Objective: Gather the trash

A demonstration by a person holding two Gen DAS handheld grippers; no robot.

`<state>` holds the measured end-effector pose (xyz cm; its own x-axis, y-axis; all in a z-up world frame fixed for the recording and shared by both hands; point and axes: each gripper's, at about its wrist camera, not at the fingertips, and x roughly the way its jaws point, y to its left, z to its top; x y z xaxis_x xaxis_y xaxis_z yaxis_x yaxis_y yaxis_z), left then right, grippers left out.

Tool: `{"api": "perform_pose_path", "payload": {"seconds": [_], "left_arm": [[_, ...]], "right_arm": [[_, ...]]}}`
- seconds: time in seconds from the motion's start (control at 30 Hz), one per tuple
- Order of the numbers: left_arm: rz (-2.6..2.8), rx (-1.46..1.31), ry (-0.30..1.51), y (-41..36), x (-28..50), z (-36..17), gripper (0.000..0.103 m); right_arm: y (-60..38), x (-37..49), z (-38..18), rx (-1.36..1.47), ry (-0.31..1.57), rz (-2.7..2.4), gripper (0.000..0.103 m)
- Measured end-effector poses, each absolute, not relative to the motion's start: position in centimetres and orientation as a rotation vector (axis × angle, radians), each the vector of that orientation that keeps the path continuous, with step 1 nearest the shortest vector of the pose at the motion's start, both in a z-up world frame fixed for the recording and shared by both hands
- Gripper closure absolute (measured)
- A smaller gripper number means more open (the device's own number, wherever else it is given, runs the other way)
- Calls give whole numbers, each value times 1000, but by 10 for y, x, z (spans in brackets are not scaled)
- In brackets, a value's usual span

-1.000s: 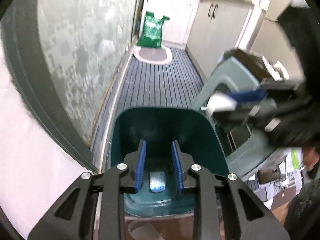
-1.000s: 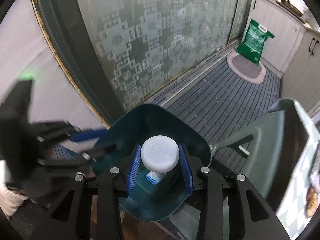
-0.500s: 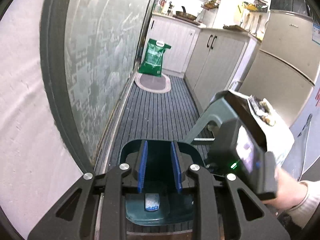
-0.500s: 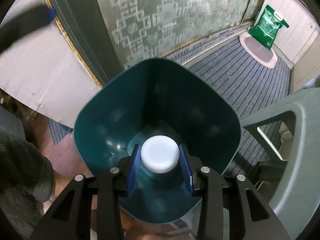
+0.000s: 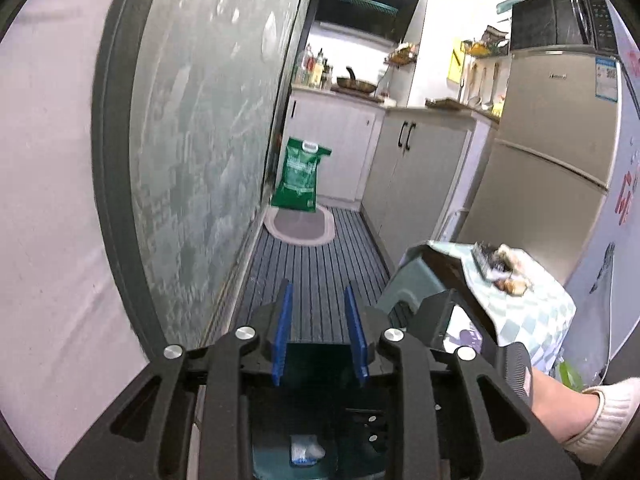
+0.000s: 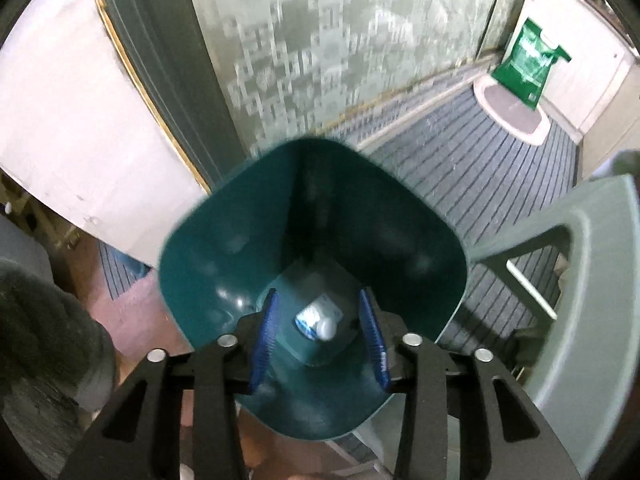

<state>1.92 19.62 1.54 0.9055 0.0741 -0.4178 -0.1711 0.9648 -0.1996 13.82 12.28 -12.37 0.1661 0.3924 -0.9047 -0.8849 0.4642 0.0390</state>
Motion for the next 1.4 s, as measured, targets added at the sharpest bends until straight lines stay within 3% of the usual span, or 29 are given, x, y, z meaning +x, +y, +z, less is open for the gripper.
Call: {"api": "perform_pose_path", "payload": {"seconds": [0.37, 0.53, 0.83, 1.4], "left_arm": [[111, -272, 296, 188, 21, 46, 68], [77, -274, 318, 173, 35, 47, 62], [-39, -255, 430, 113, 76, 33, 61], [-231, -230, 639, 9, 147, -5, 54]], "right_arm": [[79, 143, -24, -417, 815, 1010, 64], [38, 158, 11, -354, 744, 962, 64], [-53, 209, 55, -290, 687, 799, 64], [-128, 272, 45, -267, 756, 712, 62]]}}
